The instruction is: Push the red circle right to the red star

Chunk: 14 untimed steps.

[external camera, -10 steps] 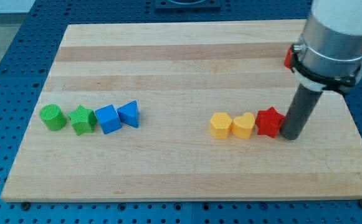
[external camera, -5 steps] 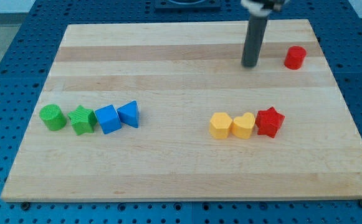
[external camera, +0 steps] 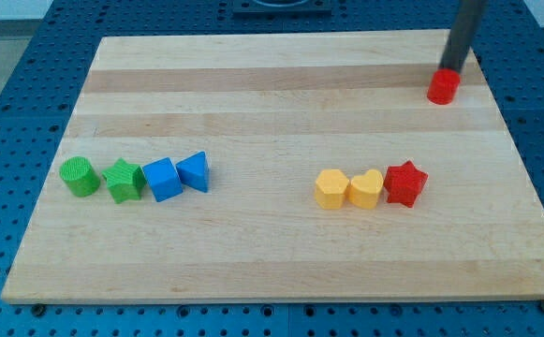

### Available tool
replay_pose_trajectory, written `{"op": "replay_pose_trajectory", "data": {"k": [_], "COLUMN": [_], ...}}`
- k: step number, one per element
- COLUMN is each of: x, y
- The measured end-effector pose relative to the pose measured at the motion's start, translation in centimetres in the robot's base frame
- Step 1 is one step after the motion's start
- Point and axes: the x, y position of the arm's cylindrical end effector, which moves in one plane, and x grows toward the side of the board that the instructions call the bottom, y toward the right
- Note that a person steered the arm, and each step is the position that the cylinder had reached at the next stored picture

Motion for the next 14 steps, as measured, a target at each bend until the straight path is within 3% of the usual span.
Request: {"op": "replay_pose_trajectory", "data": {"k": [3,4,5,6,8,10,11,12,13,14], "x": [9.9,3.2,0.1,2.3,3.0,12.0,13.2,10.7,11.4,16.6], "y": [0.8,1.1,-1.3,-5.0,-5.0,-2.3,-2.1,-2.0,3.3,4.0]}}
